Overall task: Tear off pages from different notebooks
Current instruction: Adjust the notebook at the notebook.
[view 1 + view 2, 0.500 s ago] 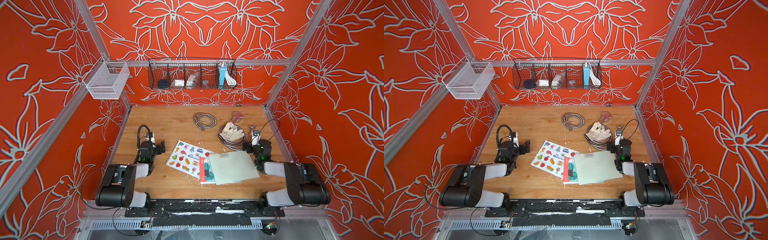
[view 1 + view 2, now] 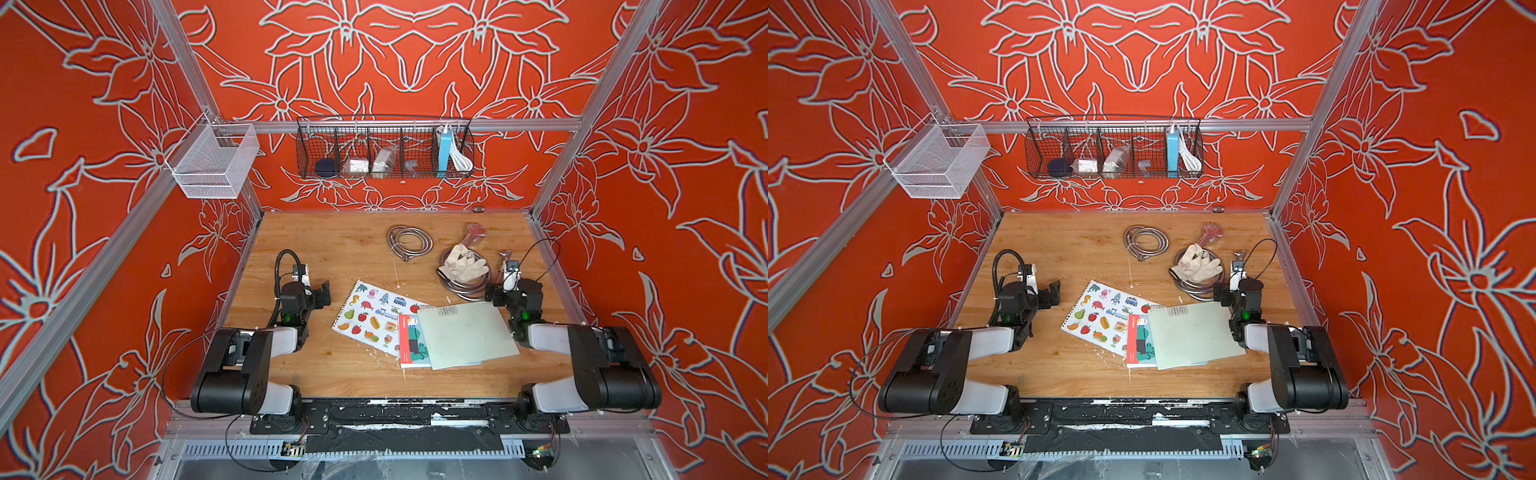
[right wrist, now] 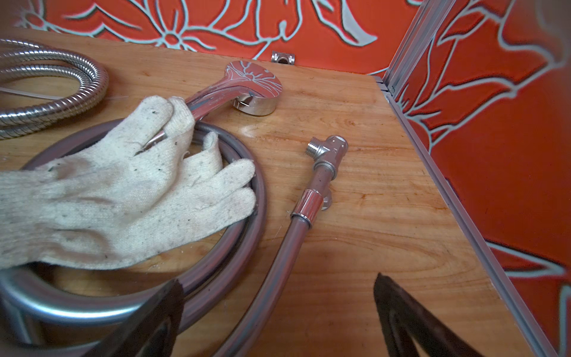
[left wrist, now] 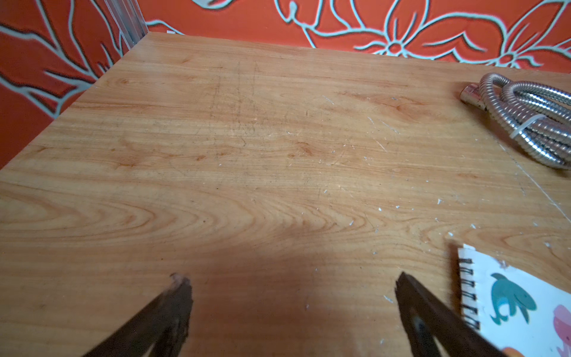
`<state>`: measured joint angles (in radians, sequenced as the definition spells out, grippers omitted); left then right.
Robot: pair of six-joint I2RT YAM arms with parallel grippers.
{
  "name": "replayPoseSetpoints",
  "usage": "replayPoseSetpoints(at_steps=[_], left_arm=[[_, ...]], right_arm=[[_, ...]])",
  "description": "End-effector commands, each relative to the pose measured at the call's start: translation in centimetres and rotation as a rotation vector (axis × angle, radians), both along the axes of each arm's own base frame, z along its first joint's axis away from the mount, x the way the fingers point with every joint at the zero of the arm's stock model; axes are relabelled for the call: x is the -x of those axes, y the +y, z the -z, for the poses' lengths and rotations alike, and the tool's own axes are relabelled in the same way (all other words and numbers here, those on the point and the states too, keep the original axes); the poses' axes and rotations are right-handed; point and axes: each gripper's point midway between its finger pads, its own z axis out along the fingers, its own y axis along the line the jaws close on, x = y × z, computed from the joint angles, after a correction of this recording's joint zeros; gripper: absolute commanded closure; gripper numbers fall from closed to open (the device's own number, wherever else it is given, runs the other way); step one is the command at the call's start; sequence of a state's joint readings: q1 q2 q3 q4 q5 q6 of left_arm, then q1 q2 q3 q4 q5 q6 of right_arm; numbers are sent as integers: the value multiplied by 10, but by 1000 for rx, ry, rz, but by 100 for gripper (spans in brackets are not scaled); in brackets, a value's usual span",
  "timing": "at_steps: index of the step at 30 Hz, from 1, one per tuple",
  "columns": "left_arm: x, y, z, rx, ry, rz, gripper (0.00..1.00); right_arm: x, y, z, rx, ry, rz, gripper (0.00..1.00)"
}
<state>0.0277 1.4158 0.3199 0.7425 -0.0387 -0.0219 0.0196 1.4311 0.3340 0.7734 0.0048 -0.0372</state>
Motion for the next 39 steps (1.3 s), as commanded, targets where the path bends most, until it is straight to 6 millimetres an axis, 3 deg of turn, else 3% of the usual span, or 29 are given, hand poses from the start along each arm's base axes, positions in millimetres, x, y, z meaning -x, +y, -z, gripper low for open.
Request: replayPoseSetpoints(at_steps=[1,28,31,34,36,39], left_arm=[[-3,1,-5,2,-16,6,2],[-3,-1,-7,-9,-25,6,2],[-10,-8,-22,-31,8,35,2],[-25,-26,-49,-76,115,90,2],[-31,-38,-63,-123,95,95,2],[-28,-75,-69,-102,90,155,2]], right_arm=[[-1,0,-7,-14,-22,-1,1],[0,-1,-7,-44,-23,-15,1],[-4,1,-28,-48,-27,-27,1],[-9,-17,-68,-115,13,109,1],[-20,-6,-101,-159,13,41,1],[-24,6,-117,-306,56,45,1]])
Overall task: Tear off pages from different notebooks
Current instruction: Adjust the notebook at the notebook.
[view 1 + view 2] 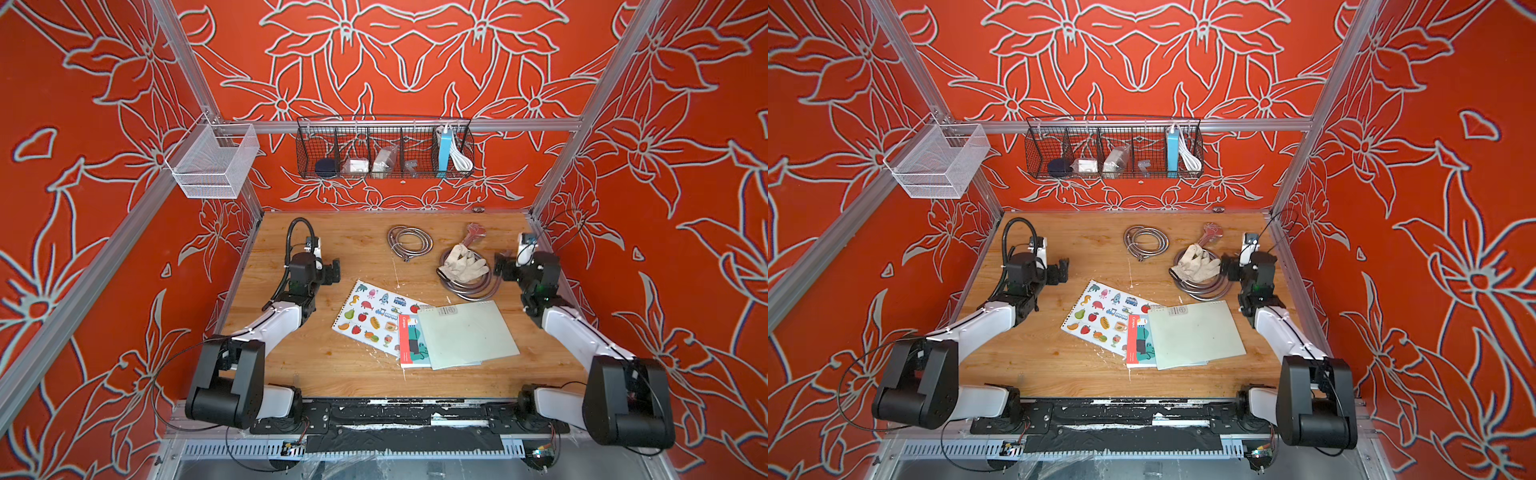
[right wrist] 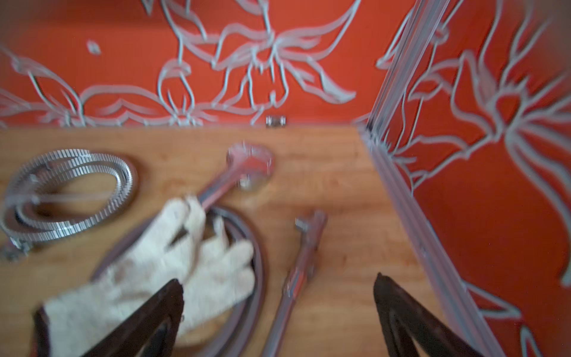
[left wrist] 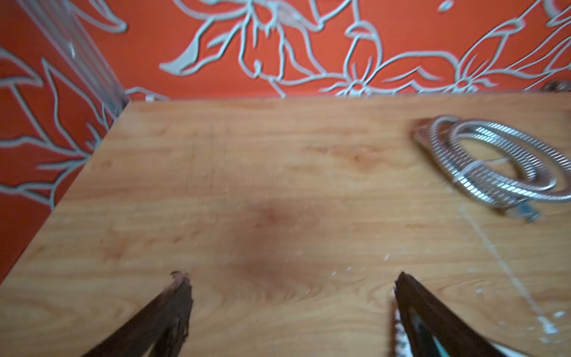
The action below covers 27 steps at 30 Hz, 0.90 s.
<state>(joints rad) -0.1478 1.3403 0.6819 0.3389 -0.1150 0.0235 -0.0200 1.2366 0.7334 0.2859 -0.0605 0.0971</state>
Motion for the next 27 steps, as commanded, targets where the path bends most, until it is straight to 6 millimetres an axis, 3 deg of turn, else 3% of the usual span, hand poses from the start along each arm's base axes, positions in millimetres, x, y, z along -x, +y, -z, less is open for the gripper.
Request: replayPoseSetpoints(at_steps=[1,4,6,9,11,13,16,22,27], left_arm=[[25,-31,24,-17,145,43,2],[45,-67,24,109,200,87,2],[60,-92,24,193,224,154,2],[79,-132,26,262,282,279,2],[91,-157,34,262,348,372,2],[103,-180,49,253,441,458,2],[117,-208,69,227,543,558,2],[139,-256,87,183,695,733,2],[149,-273,90,181,732,805,2]], right_arm=[[15,14,22,-245,171,17,1],[31,29,44,-477,260,65,1],[46,41,57,-469,333,61,1],[76,38,71,-364,424,143,1],[100,31,78,-340,484,209,13],[126,22,88,-355,538,281,22],[169,6,109,-375,628,416,24],[213,13,152,-459,793,473,22],[234,26,185,-528,966,480,21]])
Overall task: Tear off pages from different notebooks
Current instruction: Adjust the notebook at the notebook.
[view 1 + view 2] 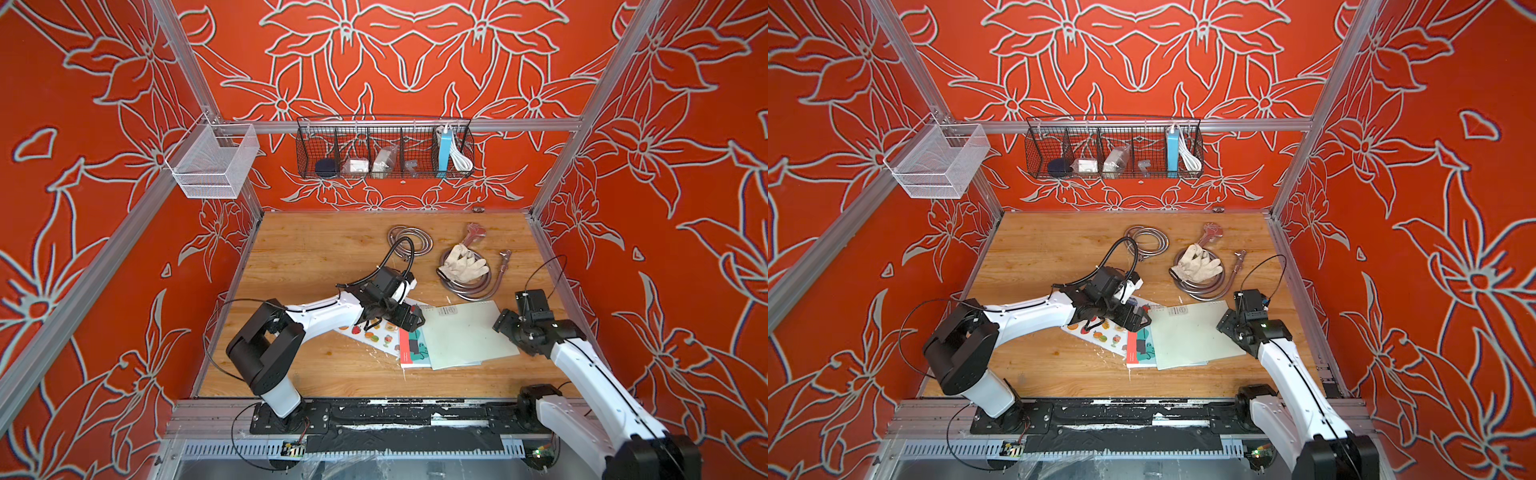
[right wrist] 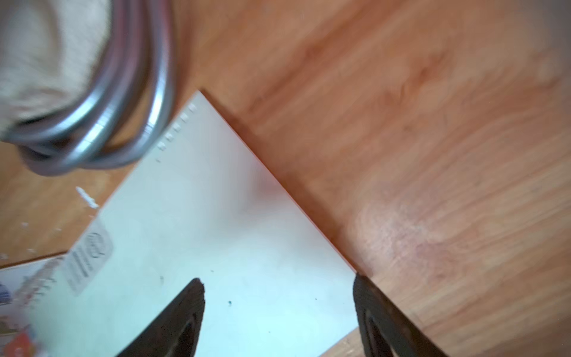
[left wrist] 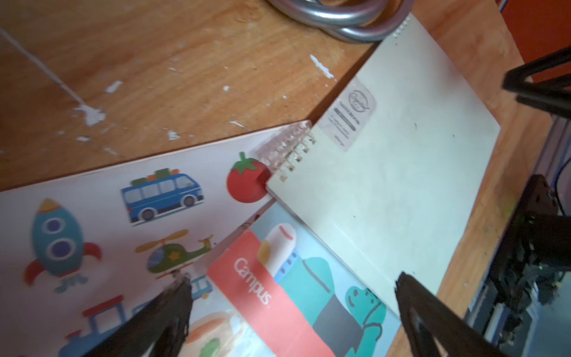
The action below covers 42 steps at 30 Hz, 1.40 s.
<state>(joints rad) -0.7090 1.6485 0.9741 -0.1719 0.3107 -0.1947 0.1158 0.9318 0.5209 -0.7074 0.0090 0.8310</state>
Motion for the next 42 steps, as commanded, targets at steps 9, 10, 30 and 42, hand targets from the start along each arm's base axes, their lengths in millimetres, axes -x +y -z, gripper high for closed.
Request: replayPoseSetpoints(at_steps=[9,10,30,42], left_arm=[[15,-13,0,-2,43,101,2],[16,-14,0,-4,44,103,2],[5,-7,-9,-36,-17,63,2],[-6,8,-25,-38,-77,4,2]], right_arm=[[40,8,25,-174,177,91,19],[42,8,26,-182,186,100,19],[9,19,31,-371,173,163,13],[-83,7,-1,-250,93,6,17]])
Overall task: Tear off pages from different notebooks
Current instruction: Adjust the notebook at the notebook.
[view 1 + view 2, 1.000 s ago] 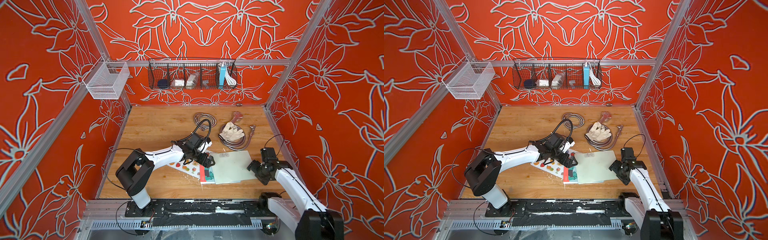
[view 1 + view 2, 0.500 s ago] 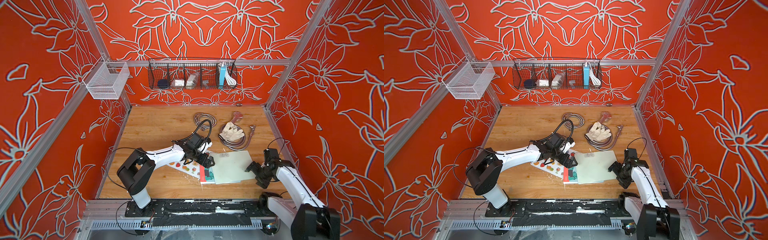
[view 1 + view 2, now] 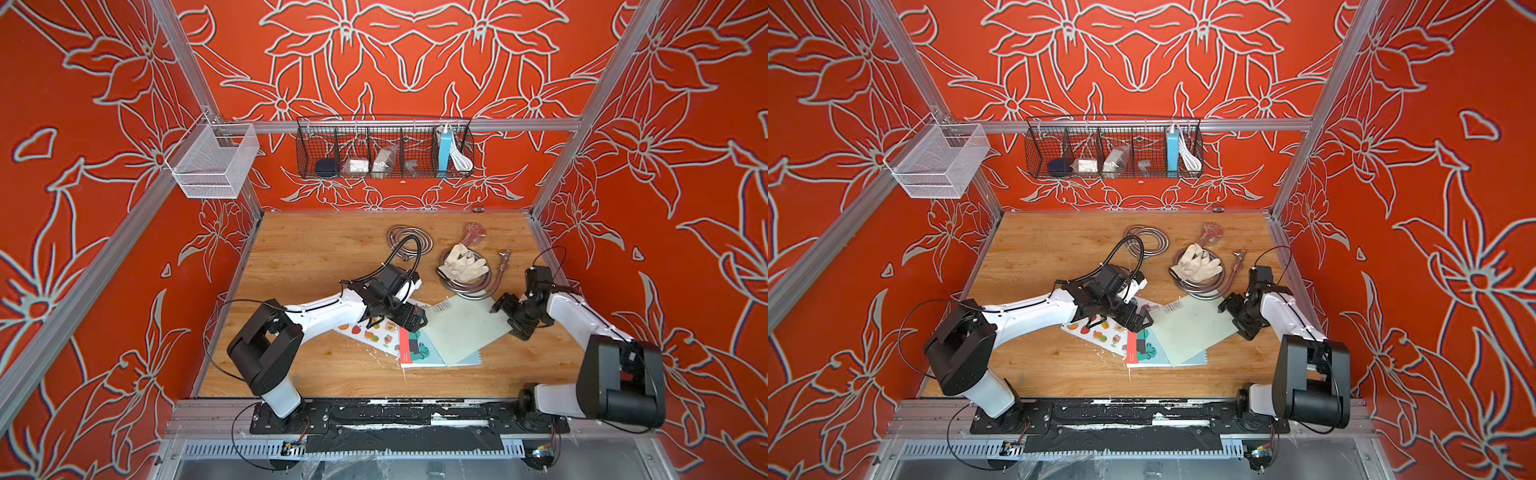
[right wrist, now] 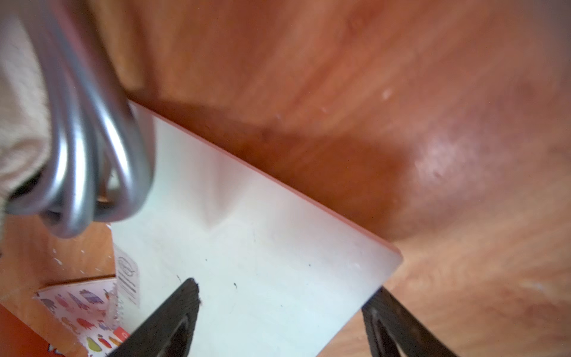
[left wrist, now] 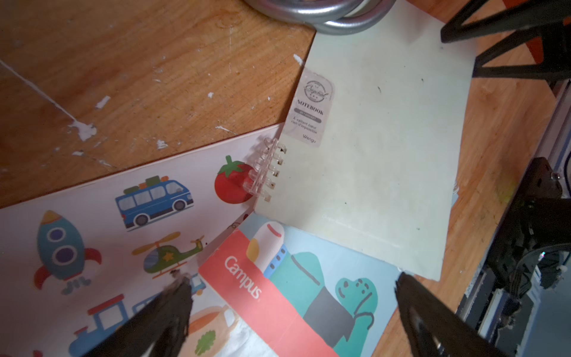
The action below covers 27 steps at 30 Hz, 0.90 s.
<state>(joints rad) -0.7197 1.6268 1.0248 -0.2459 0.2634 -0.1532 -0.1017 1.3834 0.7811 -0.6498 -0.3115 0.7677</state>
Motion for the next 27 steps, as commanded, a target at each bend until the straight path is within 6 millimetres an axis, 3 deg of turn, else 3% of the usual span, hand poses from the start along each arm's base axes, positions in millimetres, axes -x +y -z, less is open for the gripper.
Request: replayPoseSetpoints(at_steps=[1,7,14,22,27], left_arm=[[-3,7,-11,6,-28,-11,2],[-3,9,-14,15,-30,-9,2],[-13,12,-12,33,-25,-35,2],[-51,1,-6,86,35,-54,2],[-62,-13,13,81,86,-35,2]], right_arm=[[-21,6,-7,35,-54,-70,17],[-38,40,-13,59,-90,-227,25],[-20,66,7,-24,-71,-267,27],[4,69,20,-61,-45,-266,25],[14,74,30,-98,-38,-275,24]])
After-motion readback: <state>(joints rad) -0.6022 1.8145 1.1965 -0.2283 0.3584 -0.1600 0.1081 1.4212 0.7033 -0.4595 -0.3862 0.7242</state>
